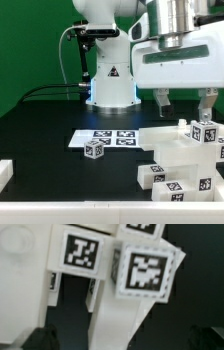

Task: Assemble chair

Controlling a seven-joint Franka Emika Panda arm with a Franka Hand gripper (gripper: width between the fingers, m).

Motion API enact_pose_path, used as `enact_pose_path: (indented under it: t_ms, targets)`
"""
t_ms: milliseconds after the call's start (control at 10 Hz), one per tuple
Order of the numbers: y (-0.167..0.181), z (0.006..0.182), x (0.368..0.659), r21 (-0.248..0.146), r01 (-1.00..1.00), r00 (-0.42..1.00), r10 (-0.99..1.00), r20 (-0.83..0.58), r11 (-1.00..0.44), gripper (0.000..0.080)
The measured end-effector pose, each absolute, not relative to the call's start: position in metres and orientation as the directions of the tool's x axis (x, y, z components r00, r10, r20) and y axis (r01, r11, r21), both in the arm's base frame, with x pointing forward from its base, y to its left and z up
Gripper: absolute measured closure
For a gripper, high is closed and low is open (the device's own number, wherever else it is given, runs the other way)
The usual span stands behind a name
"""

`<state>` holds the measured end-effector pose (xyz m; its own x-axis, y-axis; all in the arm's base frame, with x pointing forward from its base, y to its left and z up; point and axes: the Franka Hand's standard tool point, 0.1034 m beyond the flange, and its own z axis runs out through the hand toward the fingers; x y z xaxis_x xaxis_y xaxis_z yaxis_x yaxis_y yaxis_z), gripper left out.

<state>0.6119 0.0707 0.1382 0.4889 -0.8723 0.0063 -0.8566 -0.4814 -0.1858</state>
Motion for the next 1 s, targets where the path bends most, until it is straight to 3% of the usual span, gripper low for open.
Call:
enact_pose_path:
  t_ms: [400, 800, 1000]
  targets:
    - [0.043, 0.139, 0.59, -0.157, -0.686, 0.713, -0.699, 0.05, -0.711, 0.0151]
    - [0.033, 0.136, 0.584, -0.149, -0.627, 0.765, -0.641, 0.064, -0.764, 0.0151]
    - [0.002, 0.138, 0.551, -0.129, -0.588, 0.801, -0.597, 0.043, -0.798, 0.0151]
